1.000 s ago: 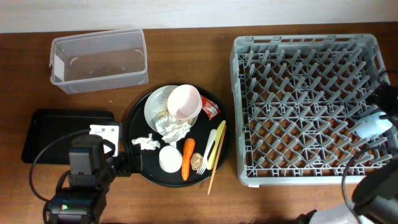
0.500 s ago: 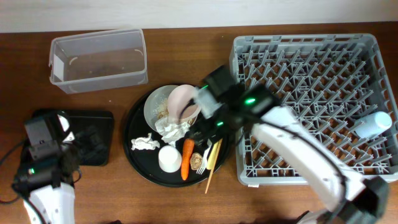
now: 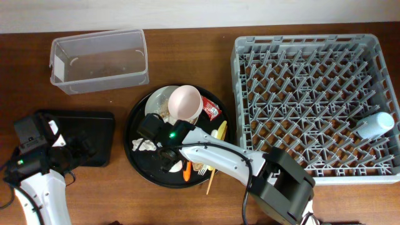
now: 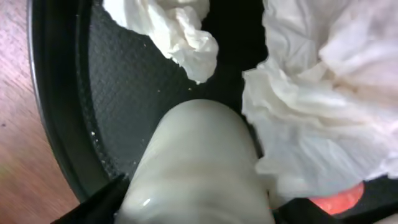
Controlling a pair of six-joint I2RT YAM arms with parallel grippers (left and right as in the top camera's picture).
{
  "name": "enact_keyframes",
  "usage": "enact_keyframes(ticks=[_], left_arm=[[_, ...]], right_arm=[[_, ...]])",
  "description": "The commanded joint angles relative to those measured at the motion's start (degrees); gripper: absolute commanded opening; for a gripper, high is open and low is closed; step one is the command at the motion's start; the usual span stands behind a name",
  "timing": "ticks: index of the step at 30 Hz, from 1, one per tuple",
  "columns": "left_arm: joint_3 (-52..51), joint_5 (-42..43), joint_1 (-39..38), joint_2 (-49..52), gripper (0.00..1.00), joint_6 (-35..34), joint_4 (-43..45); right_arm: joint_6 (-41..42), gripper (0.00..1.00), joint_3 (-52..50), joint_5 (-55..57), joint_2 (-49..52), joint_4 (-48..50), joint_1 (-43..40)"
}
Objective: Sort waste into correct bins and load items into the dishwasher rack
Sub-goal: 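Grasp the white cup with the right gripper and place it in the rack, then grasp the crumpled tissue with the left gripper and drop it in the clear bin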
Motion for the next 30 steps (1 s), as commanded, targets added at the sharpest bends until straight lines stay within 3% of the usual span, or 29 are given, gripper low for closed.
enact_keyframes(ticks=[1, 6, 11, 12, 18, 21, 24, 30], left_arm=[[0.8, 0.7, 0.3, -0.1, 0.99, -0.7, 0.0], [0.8, 0.7, 0.3, -0.1, 0.99, -0.7, 0.0], [0.8, 0.7, 0.3, -0.1, 0.99, -0.7, 0.0], [0.8, 0.7, 0.3, -0.1, 0.99, -0.7, 0.0], [0.8, 0.7, 0.3, -0.1, 0.99, -0.7, 0.2], [0.8, 0.7, 0.3, -0.1, 0.99, -0.7, 0.2], [0.8, 0.7, 0.3, -0.1, 0.99, -0.7, 0.2], [0.8, 0.7, 0.3, -0.1, 0.99, -0.7, 0.0]], right_arm=[[0.5, 0.54, 0.3, 0.8, -0.5, -0.4, 0.3], [0.7, 0.52, 9.3, 0.6, -8.3, -10.7, -1.7], [0.7, 0.52, 14.4, 0.8, -17.9, -17.0, -17.1], [0.7, 0.52, 14.4, 0.8, -20.9, -19.3, -26.6], [-0.3, 0.53, 14.1, 0.8, -21.7, -25.9, -65.4], [-1.7, 0.53, 11.4, 0.8, -19.6, -25.4, -78.7], [-1.8, 0.53, 5.6, 0.8, -17.9, -21.8, -85.5], [-1.7, 0.53, -8.9, 2.3, -17.9, -10.5, -86.9]])
